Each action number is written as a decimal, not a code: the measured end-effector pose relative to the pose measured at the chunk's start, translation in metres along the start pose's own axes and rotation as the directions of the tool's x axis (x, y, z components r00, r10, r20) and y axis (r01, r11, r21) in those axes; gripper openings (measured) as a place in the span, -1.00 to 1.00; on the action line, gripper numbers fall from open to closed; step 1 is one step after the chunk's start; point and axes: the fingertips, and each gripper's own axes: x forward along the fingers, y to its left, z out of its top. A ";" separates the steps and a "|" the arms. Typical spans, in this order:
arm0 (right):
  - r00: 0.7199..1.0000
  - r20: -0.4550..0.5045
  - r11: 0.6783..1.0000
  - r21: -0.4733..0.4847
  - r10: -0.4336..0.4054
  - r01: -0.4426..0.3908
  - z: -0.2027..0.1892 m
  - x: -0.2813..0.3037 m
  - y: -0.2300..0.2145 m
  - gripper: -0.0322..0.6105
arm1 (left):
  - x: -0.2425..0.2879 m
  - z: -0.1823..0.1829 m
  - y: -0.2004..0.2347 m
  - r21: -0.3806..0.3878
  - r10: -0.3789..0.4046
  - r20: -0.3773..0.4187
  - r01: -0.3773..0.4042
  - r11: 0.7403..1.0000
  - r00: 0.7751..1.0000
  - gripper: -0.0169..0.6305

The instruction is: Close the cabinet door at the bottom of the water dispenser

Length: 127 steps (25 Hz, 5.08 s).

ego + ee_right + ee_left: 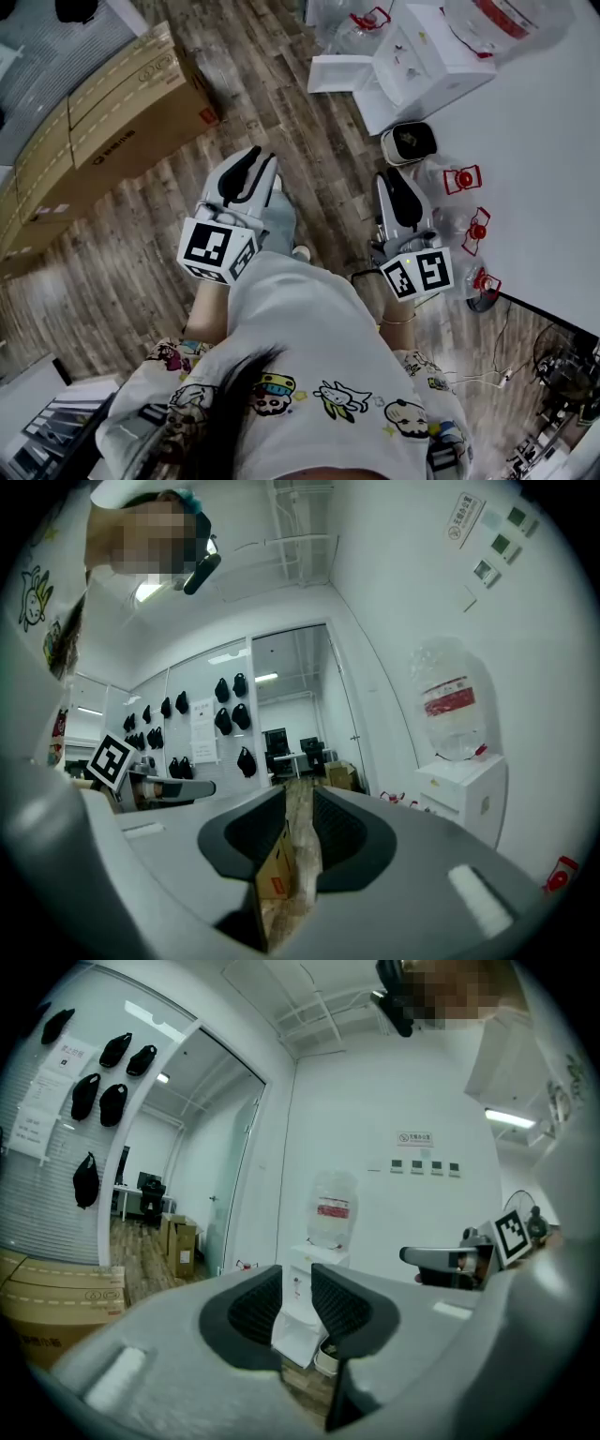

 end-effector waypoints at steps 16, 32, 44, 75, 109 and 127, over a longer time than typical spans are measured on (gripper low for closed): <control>1.000 -0.008 0.999 0.024 -0.021 0.021 0.024 0.200 -0.045 -0.48 | 0.139 0.056 0.156 0.018 -0.032 -0.013 0.033 0.999 0.999 -0.54; 0.998 -0.054 0.998 0.059 -0.024 0.027 0.011 0.311 -0.052 -0.44 | 0.163 0.067 0.270 -0.004 0.041 -0.016 -0.041 0.999 0.999 -0.46; 0.997 -0.065 0.994 0.095 -0.040 0.046 0.005 0.404 -0.100 -0.45 | 0.235 0.073 0.334 -0.005 0.037 -0.037 -0.037 0.999 0.999 -0.46; 0.886 0.001 0.877 0.141 -0.464 0.459 0.054 0.442 -0.238 -0.46 | 0.465 0.135 0.323 0.069 -0.407 -0.141 0.419 0.905 0.903 -0.46; 0.564 -0.117 0.518 0.280 -0.817 0.808 -0.067 0.366 -0.261 -0.46 | 0.551 -0.012 0.240 0.006 -0.717 -0.453 0.806 0.592 0.530 -0.46; 0.563 -0.213 0.472 0.358 -0.799 0.805 -0.215 0.358 -0.291 -0.46 | 0.587 -0.214 0.248 -0.006 -0.584 -0.633 0.751 0.660 0.509 -0.37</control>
